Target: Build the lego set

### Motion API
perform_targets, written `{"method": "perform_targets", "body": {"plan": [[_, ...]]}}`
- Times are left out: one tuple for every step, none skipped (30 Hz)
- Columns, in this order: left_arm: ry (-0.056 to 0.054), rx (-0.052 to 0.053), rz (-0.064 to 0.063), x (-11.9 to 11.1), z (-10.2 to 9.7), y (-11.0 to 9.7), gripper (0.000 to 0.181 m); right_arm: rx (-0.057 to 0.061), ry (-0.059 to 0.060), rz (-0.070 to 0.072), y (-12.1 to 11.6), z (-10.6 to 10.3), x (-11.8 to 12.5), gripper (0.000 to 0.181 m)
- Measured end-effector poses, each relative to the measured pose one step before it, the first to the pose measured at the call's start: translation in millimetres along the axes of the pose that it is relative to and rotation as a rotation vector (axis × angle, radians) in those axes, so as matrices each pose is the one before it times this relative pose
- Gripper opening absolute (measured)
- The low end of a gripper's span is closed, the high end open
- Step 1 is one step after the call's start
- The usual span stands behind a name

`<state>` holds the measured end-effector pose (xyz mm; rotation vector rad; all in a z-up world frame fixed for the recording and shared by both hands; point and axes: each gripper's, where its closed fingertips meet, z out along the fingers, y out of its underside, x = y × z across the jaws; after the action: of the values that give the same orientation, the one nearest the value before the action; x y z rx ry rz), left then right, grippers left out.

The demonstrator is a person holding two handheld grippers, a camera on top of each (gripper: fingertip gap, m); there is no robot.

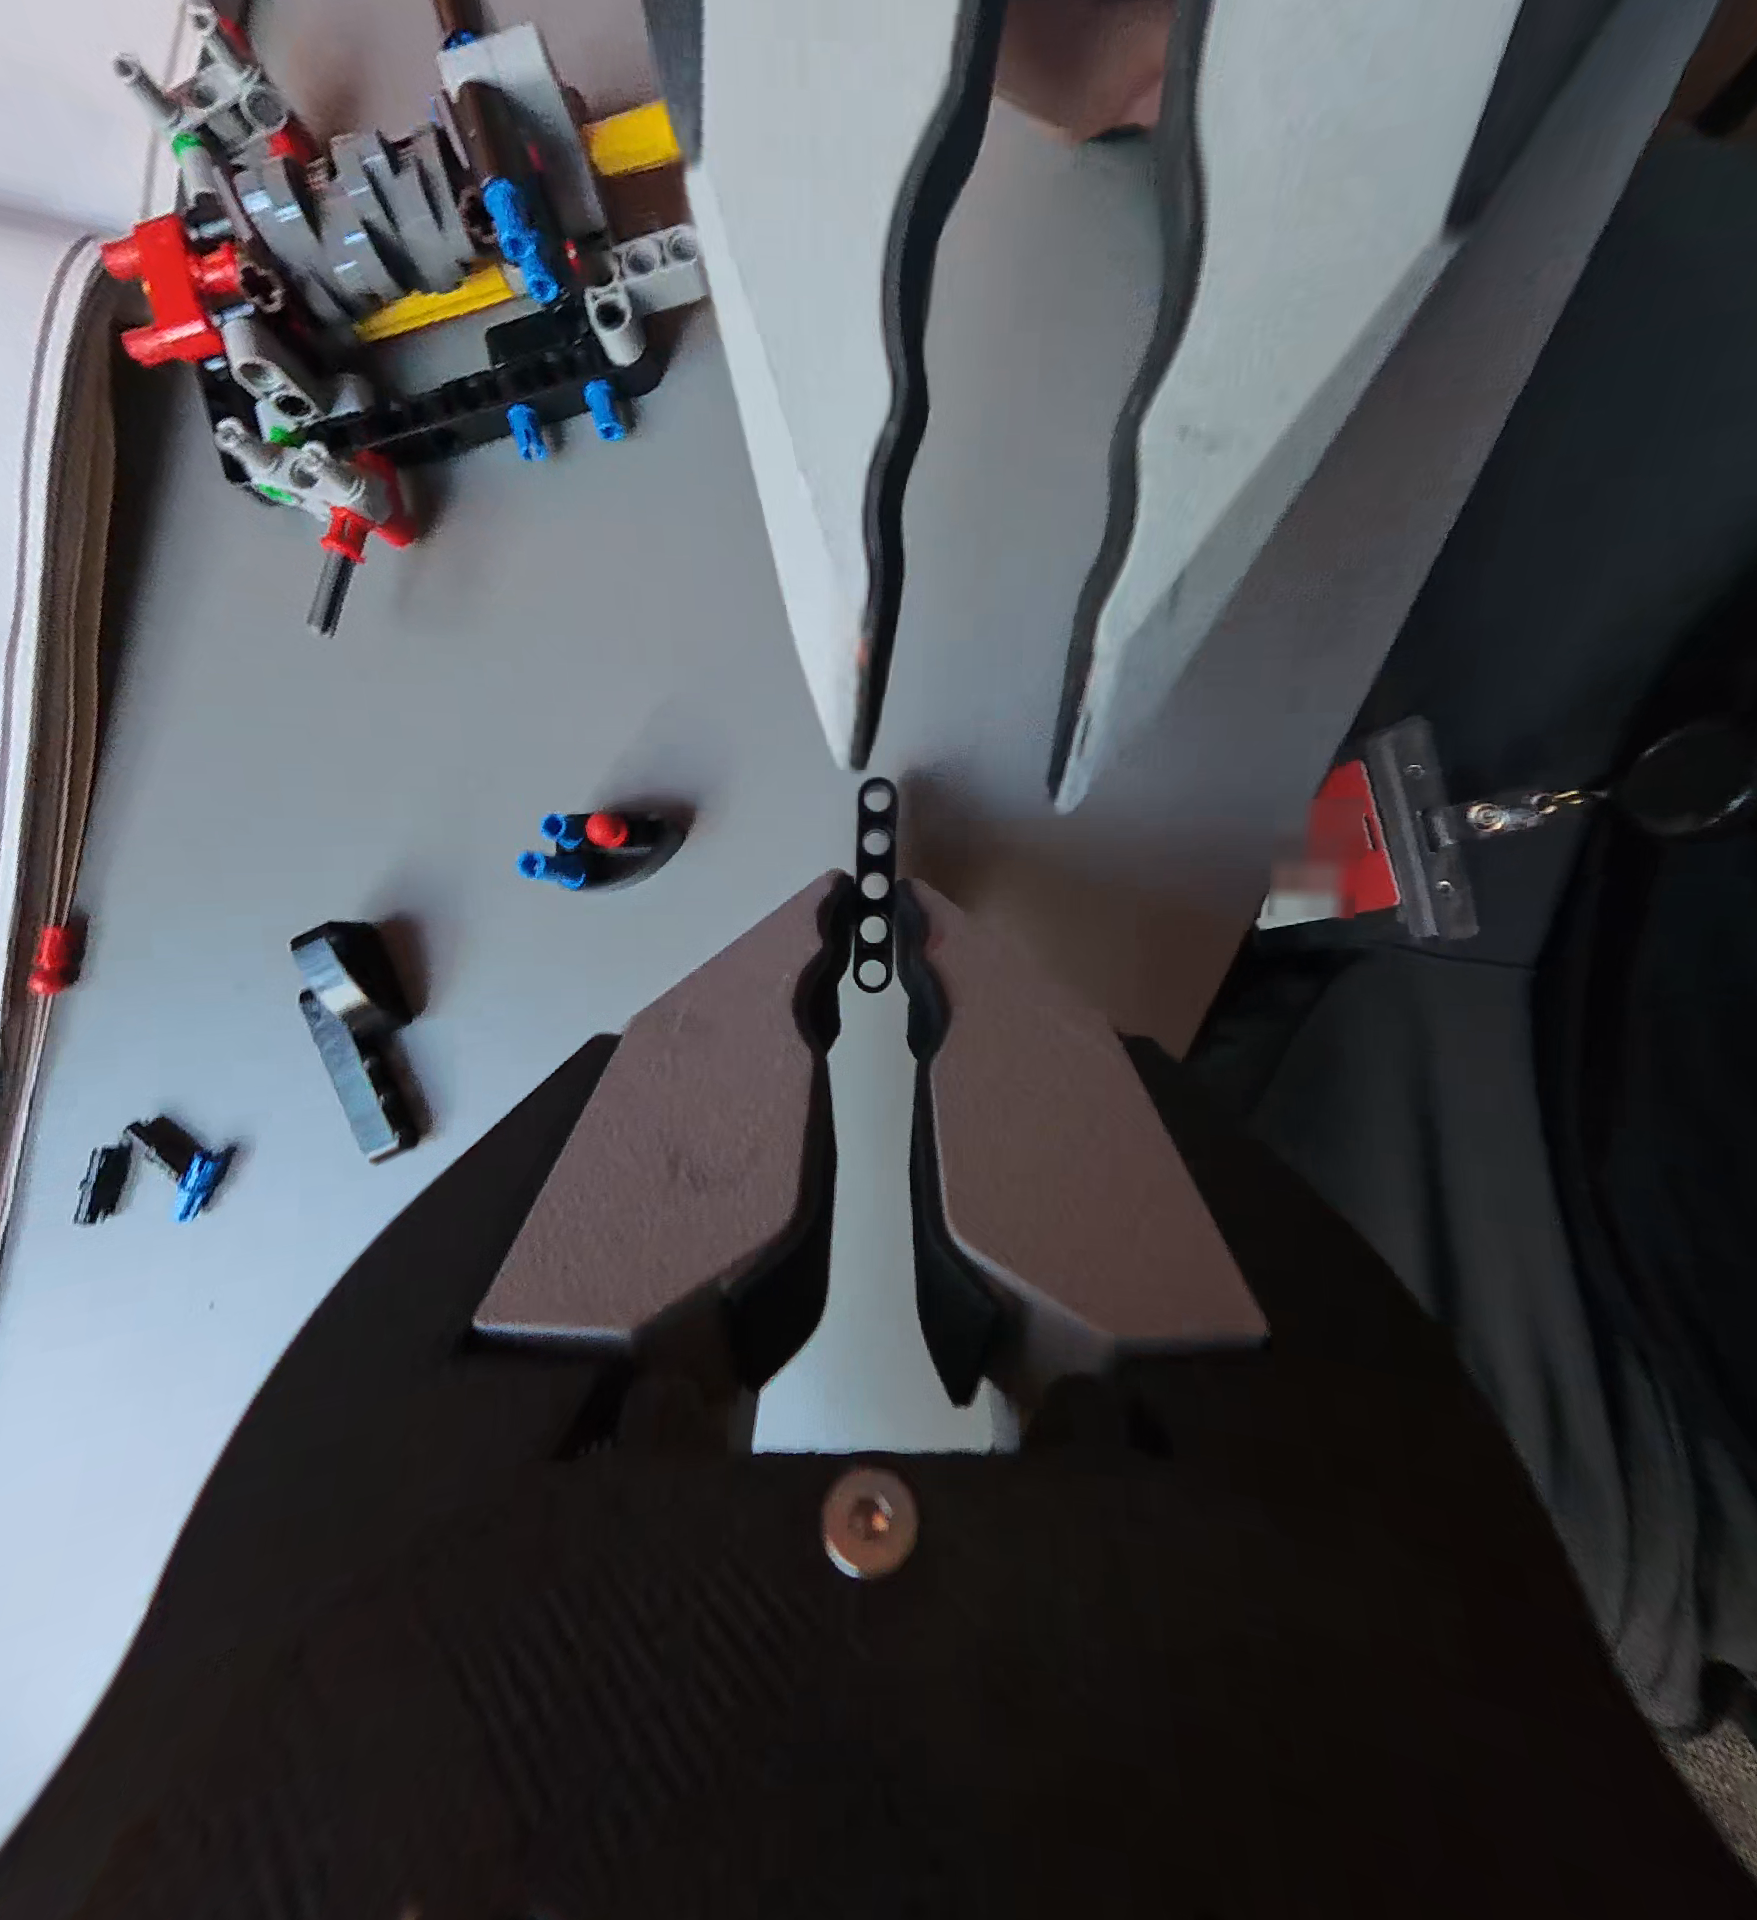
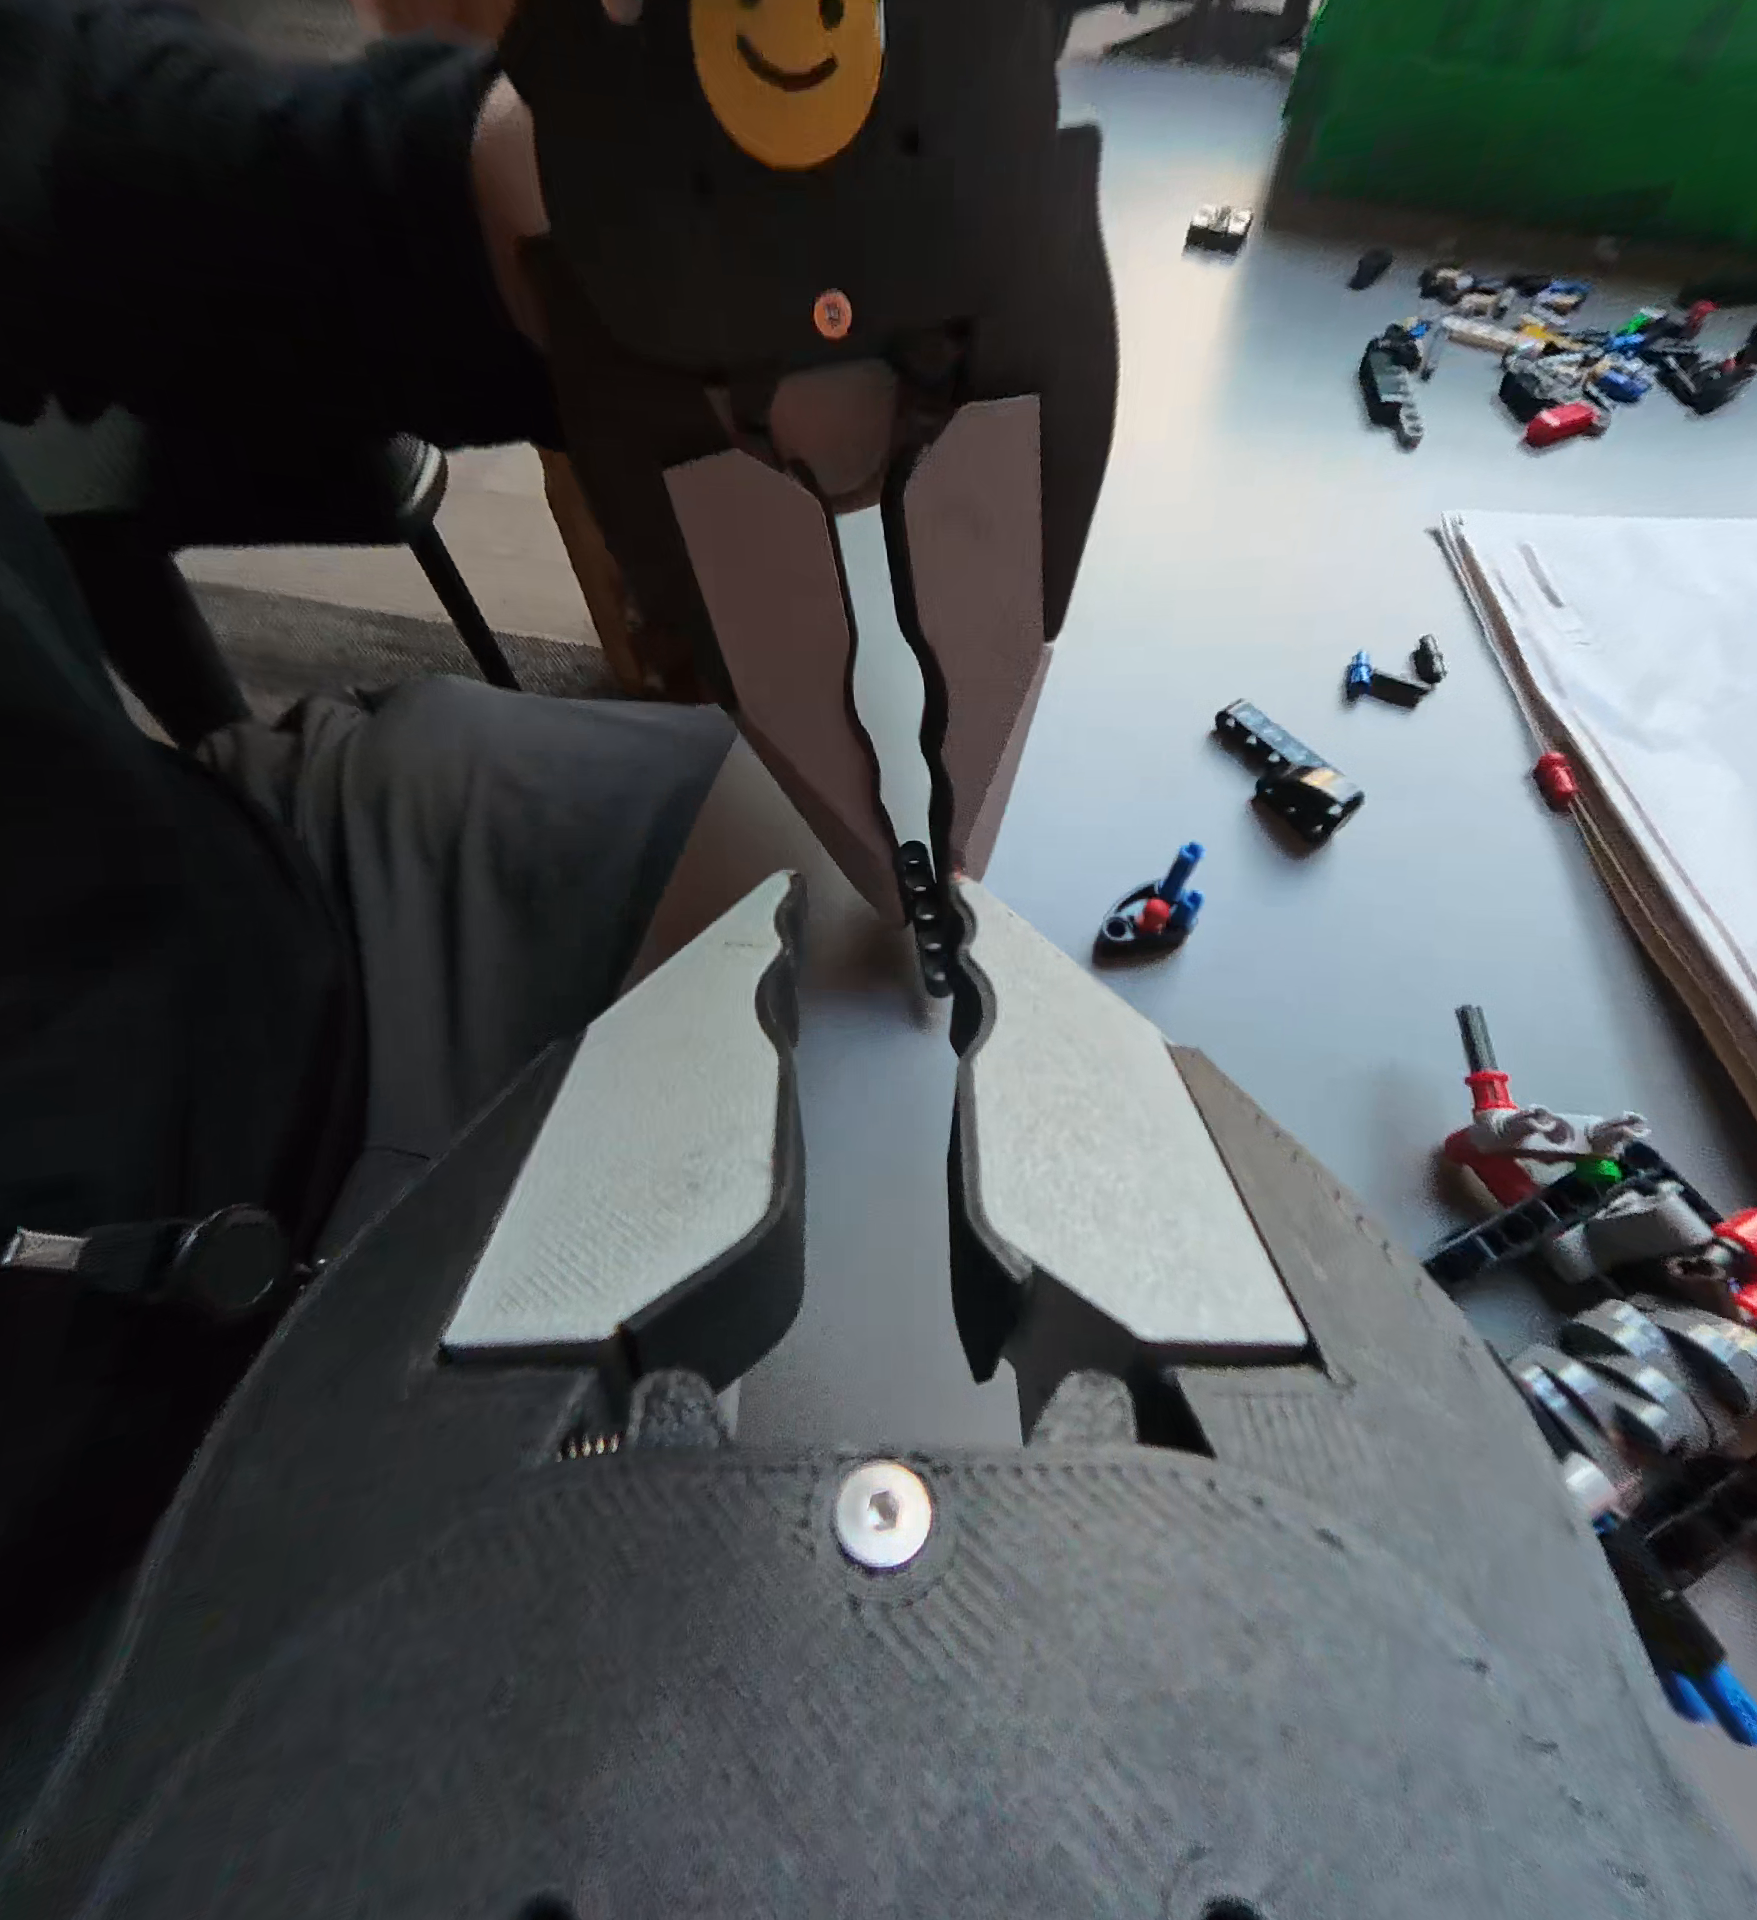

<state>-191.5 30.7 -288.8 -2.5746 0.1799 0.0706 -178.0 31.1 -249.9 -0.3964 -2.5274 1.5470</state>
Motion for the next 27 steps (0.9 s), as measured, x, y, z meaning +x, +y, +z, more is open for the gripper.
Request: {"method": "perform_targets", "body": {"plan": [[0.0134,0.0073,0.0005,1.52,1.79,-2.67,0.005,-0.0201,0.0143,-0.0103,3.54,1.05,1.1,0.022],[0.0141,0.0079,-0.0008,1.45,1.7,-2.31,0.005,-0.0127,0.012,-0.0115,2.58,0.48,0.84,0.02],[0.0144,0.0058,-0.0001,1.47,1.7,-1.67,0.005,-0.011,0.0069,-0.009,2.18,0.04,0.28,0.018],[0.0097,0.0038,0.0012,0.91,1.83,-1.26,0.005,-0.0079,-0.0021,-0.0078,1.55,-0.22,-0.84,0.018],[0.0049,0.0007,0.0024,0.15,1.78,-0.71,0.005,-0.0044,0.001,-0.0071,1.1,-0.43,-0.42,0.017],[0.0071,-0.0001,0.0038,0.64,1.87,-0.66,0.005,-0.0063,0.0047,-0.0059,1.19,-0.26,0.43,0.016],[0.0073,0.0004,0.0037,0.77,1.55,-0.74,0.005,-0.0085,0.0065,-0.0036,1.65,-0.03,0.94,0.014],[0.0068,0.0051,0.0022,0.73,0.96,-1.63,0.005,-0.0101,0.0054,0.001,1.9,0.27,1.17,0.014],[0.0101,0.0034,0.0003,1.04,0.71,-1.18,0.005,-0.0083,-0.0009,0.0028,1.46,0.34,0.26,0.013],[0.0049,0.0011,-0.0001,0.24,0.55,-0.85,0.005,-0.0019,-0.0035,0.0015,0.33,0.17,-0.26,0.012],[0.0022,0.0017,0.0008,-0.01,0.41,-0.48,0.005,0.0014,0.0004,0.0011,-0.11,0.0,0.23,0.011],[0.0033,0.0032,-0.0005,0.06,0.38,-0.49,0.005,0.0,0.0007,0.0024,0.05,-0.04,0.37,0.01],[0.0054,0.0039,-0.0026,0.21,0.4,-0.54,0.005,-0.0032,-0.0013,0.0037,0.64,0.12,0.43,0.009],[0.007,0.0043,-0.005,0.14,0.27,-0.37,0.005,-0.0026,0.0,0.0035,0.67,-0.2,0.76,0.009],[0.0058,0.004,-0.0069,-0.33,-0.01,-0.16,0.005,0.0018,-0.002,0.0034,-0.06,-0.46,0.53,0.009],[0.0051,0.0057,-0.0082,-0.53,0.1,-0.24,0.005,0.0054,0.0006,0.0039,-0.46,-0.74,0.94,0.01],[0.0066,0.0051,-0.0115,-0.38,-0.07,-0.2,0.005,0.0025,0.0077,0.0031,0.07,-0.76,2.26,0.011],[0.0048,0.0022,-0.0132,-0.75,-0.12,0.11,0.005,-0.0015,0.0055,0.0017,0.79,-0.72,2.2,0.012],[0.0031,0.0017,-0.0099,-0.52,-0.24,-0.04,0.005,-0.0053,-0.0017,0.0045,1.37,-0.27,1.42,0.015],[-0.0006,-0.0003,-0.003,-0.73,-0.25,0.29,0.005,-0.0063,-0.0074,0.0095,1.29,0.0,0.78,0.019],[-0.005,-0.0002,0.002,-0.81,-0.1,0.32,0.005,-0.0025,-0.0056,0.0113,0.62,-0.13,0.79,0.02],[-0.0043,-0.0004,0.0004,-0.6,-0.23,0.16,0.005,0.0034,-0.0025,0.0085,-0.36,-0.28,0.61,0.02],[-0.0017,-0.0009,-0.0021,-0.27,-0.14,0.23,0.006,0.0028,-0.0057,0.0024,-0.33,-0.27,-0.38,0.019],[-0.0013,0.0004,-0.0006,-0.02,-0.02,0.02,0.006,-0.0005,-0.0068,-0.0019,0.12,0.07,-0.95,0.018],[-0.0016,0.0004,0.0009,0.1,0.13,-0.17,0.005,-0.0029,-0.0021,-0.0037,0.25,0.41,-0.46,0.017],[-0.0009,-0.0011,0.0021,0.39,0.12,-0.07,0.005,-0.0045,-0.0021,-0.0058,0.42,0.75,-0.66,0.017],[0.0007,-0.0012,0.0041,0.73,0.26,-0.25,0.006,-0.0049,-0.0056,-0.0087,0.38,0.84,-1.41,0.018]]}}
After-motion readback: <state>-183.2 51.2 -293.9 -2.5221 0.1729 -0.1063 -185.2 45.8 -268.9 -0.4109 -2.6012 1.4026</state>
